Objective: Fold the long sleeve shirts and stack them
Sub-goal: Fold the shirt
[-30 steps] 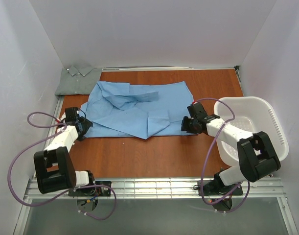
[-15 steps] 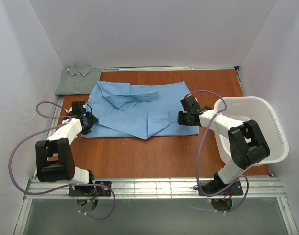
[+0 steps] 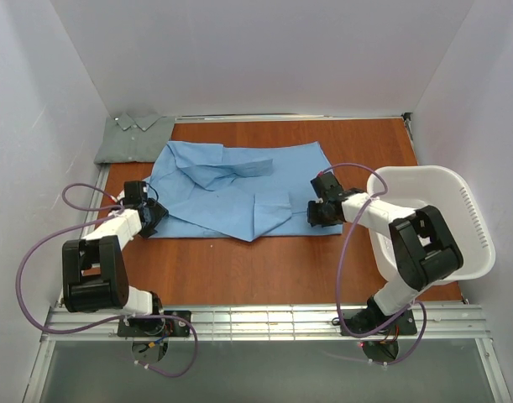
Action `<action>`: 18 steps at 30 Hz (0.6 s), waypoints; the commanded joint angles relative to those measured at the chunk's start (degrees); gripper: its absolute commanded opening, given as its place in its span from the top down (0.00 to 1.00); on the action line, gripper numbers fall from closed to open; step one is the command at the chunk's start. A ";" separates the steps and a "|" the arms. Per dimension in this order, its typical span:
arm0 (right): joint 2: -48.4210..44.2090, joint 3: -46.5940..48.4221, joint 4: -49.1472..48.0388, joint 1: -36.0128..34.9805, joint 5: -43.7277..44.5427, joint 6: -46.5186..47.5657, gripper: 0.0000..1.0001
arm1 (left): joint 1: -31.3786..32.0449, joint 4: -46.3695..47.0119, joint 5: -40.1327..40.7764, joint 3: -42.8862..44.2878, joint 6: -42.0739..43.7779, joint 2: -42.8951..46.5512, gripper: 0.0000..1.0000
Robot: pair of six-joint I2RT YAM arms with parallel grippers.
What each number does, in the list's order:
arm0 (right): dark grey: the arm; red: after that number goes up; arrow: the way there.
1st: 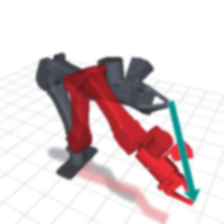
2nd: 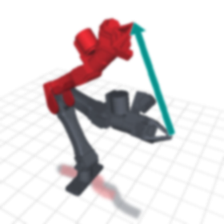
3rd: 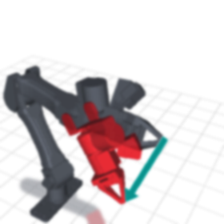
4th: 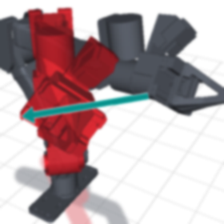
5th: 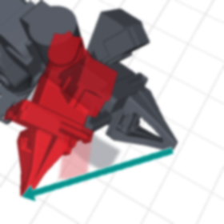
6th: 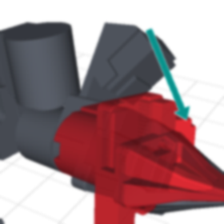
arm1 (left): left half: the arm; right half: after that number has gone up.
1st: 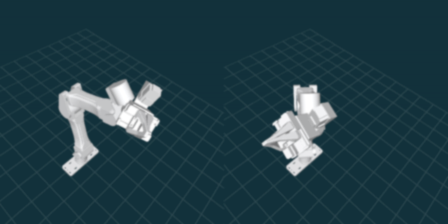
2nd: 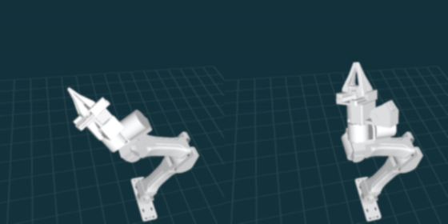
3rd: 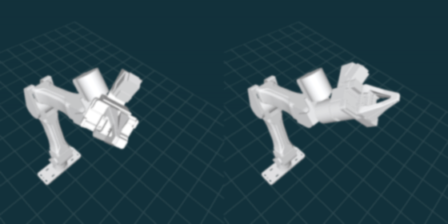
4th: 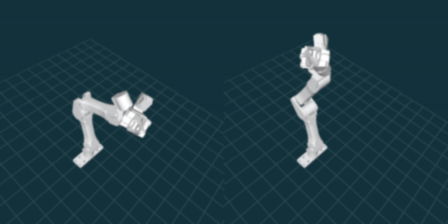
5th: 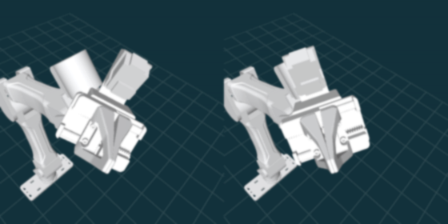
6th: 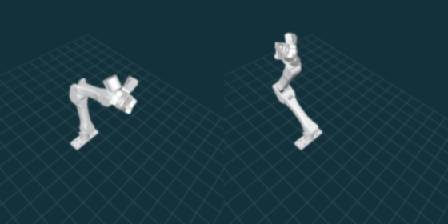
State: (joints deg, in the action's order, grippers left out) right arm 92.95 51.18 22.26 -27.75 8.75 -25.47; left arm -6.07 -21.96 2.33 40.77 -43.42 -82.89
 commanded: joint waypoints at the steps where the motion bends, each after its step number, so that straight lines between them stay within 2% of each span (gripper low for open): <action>1: -1.01 -4.76 7.97 0.32 -2.60 1.21 0.66 | -1.84 -6.52 1.10 -5.69 -1.58 1.41 0.38; 5: -5.05 -7.75 10.25 0.24 -2.78 1.83 0.66 | -2.46 -11.95 2.33 -6.50 -1.23 9.21 0.37; 9: -13.47 -7.33 11.05 0.24 -1.20 1.48 0.65 | -2.55 -15.48 3.73 -4.83 1.31 15.38 0.34; 14: -17.27 1.01 13.42 -1.51 -1.37 -0.36 0.60 | -2.55 -16.10 5.58 0.53 5.00 20.48 0.26; 18: -16.40 7.61 13.95 -4.33 -0.58 -4.14 0.51 | -2.46 -14.70 6.72 2.56 8.00 23.12 0.19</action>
State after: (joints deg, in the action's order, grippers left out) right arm 76.95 53.84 35.48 -29.91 7.35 -26.63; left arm -8.25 -36.64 6.63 41.01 -38.83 -62.24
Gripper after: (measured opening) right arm 0.474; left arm 0.803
